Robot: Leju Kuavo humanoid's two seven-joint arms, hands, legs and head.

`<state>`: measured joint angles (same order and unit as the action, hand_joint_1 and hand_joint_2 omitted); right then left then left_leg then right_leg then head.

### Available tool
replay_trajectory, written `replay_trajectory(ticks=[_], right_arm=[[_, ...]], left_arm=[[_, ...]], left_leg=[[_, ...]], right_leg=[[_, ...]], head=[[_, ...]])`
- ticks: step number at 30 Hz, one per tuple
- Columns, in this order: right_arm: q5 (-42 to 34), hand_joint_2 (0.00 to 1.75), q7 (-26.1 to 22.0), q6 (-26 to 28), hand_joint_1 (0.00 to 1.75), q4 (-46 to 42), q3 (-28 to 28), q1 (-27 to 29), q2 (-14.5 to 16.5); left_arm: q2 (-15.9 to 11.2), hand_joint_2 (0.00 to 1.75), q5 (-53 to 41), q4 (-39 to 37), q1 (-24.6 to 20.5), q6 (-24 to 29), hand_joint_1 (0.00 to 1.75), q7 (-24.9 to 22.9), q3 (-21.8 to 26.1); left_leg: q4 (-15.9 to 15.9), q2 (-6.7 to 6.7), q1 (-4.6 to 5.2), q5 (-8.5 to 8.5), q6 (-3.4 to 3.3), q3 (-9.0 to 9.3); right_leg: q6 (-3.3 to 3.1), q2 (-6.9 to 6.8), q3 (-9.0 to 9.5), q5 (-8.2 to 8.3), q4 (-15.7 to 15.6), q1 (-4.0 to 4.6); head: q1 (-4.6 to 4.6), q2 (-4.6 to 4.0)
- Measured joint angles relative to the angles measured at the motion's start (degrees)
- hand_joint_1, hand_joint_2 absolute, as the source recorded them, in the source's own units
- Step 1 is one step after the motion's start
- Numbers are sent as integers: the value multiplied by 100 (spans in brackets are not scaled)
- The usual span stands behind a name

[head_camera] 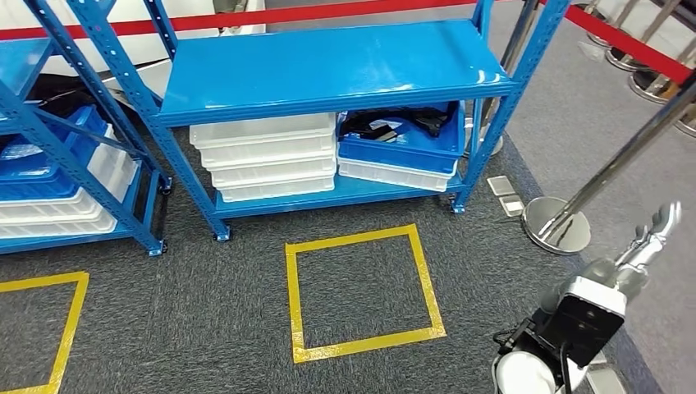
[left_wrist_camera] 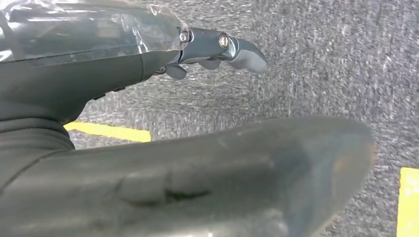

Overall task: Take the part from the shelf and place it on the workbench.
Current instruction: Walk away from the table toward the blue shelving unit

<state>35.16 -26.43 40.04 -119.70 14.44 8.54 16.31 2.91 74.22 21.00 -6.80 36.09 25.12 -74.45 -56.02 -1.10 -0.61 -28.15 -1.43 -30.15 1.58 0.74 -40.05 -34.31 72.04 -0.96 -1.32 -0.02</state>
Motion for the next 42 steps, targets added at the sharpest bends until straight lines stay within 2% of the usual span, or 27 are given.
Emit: replay_trajectory(ticks=[1,2,3,4,6,7,9,10,12,14,15,16,17,18,20,21,22,23,27,31,37,42], right_arm=[[5,0,10,0,0,3,1,6,0],[10,0,23,0,0,4,1,10,0],[16,0,35,0,0,5,1,13,0],[22,0,46,0,0,7,1,12,0],[29,0,69,0,0,10,0,12,0],[32,0,76,0,0,11,-1,13,0],[46,0,102,0,0,12,-1,22,0],[58,0,129,0,0,11,-2,27,0],[86,0,212,0,0,10,-12,34,-1],[132,0,338,-1,0,12,-30,35,-4],[166,0,420,-1,0,16,-37,35,-7],[211,0,519,-2,0,23,-42,35,-11],[253,0,617,-1,0,35,-44,35,-18],[289,0,709,-1,0,50,-47,35,-28],[331,0,831,-1,0,86,-53,34,-54],[335,0,875,-1,0,105,-56,35,-67],[333,0,955,-1,0,127,-60,37,-84],[310,0,1094,-1,0,163,-68,40,-110],[-169,0,1878,-8,0,487,-126,72,-331],[-885,0,2242,-15,0,961,-209,110,-577],[-2599,0,3220,-20,0,2281,-576,116,-1087],[-3228,0,3262,-22,0,3374,-1045,93,-1472]], left_arm=[[0,0,3,0,3,-1,0,-1,0],[1,0,4,0,3,-2,0,-2,0],[4,0,3,0,2,-3,0,-2,0],[6,0,1,0,-1,-4,0,-3,0],[9,0,-3,0,-9,-4,0,-2,0],[9,0,-6,0,-11,-4,0,-1,1],[9,0,-12,0,-14,-4,0,-1,1],[8,0,-16,0,-16,-4,0,-1,1],[7,0,-23,0,-19,-4,0,-1,0],[7,0,-25,0,-13,-4,0,-1,0],[7,0,-23,0,-6,-4,0,-2,0],[7,0,-21,0,0,-4,0,-3,1],[7,0,-20,0,3,-4,0,-4,1],[7,0,-19,0,4,-4,0,-5,1],[6,0,-20,0,-2,-4,0,-5,1],[5,0,-21,0,-6,-4,0,-6,1],[5,0,-21,0,-8,-4,0,-7,1],[4,0,-19,0,-9,-4,0,-8,1],[7,0,2,0,-7,-9,0,-27,1],[7,0,1,0,-8,-33,0,-66,0],[7,0,-38,0,-11,-51,0,-175,-2],[7,0,-62,0,-13,-58,0,-222,-4]], left_leg=[[-9,-84,0,-12,5,1],[-22,-159,-5,-28,16,3],[-43,-227,-15,-49,36,9],[-74,-286,-20,-79,67,13],[-144,-373,-6,-142,145,18],[-166,-409,6,-164,182,23],[-169,-469,5,-185,245,51],[-200,-437,-9,-221,279,62],[-527,-220,-32,-457,334,-49],[-1253,-2,-36,-825,354,-378],[-1594,32,-33,-940,353,-549],[-1774,46,-26,-947,341,-654],[-1735,51,-16,-836,318,-661],[-1489,58,-3,-633,283,-575],[-747,108,34,-221,190,-286],[-460,136,52,-118,153,-181],[-299,156,69,-84,129,-129],[-245,163,82,-99,117,-118],[-175,153,65,-100,168,-97],[-179,152,74,-113,124,-86],[-182,158,74,-128,103,-78],[-181,158,71,-140,95,-69]], right_leg=[[22,-27,-53,2,123,-17],[40,-51,0,105,39,-33],[55,-95,160,288,-253,-46],[61,-204,367,443,-646,-47],[12,-358,646,607,-1200,-24],[-31,-388,679,597,-1283,-7],[-127,-282,663,601,-1277,6],[-162,-244,664,609,-1288,2],[-227,-178,668,633,-1311,-15],[-262,-116,663,635,-1310,-6],[-274,-79,664,633,-1308,5],[-280,-42,669,629,-1306,16],[-284,-7,678,626,-1304,26],[-285,25,690,622,-1303,33],[-277,72,711,613,-1303,49],[-263,90,707,609,-1298,56],[-242,102,700,609,-1297,57],[-218,110,693,610,-1299,57],[-318,101,723,553,-1315,74],[-231,97,759,585,-1365,66],[-208,88,781,578,-1388,67],[-193,85,780,567,-1390,66]], head=[[-13,0],[-24,0],[-38,0],[-58,0],[-88,0],[-82,0],[-51,0],[-38,0],[5,0],[79,0],[104,0],[119,0],[128,0],[135,0],[143,0],[147,0],[150,0],[152,0],[142,0],[131,0],[129,0],[132,0]])
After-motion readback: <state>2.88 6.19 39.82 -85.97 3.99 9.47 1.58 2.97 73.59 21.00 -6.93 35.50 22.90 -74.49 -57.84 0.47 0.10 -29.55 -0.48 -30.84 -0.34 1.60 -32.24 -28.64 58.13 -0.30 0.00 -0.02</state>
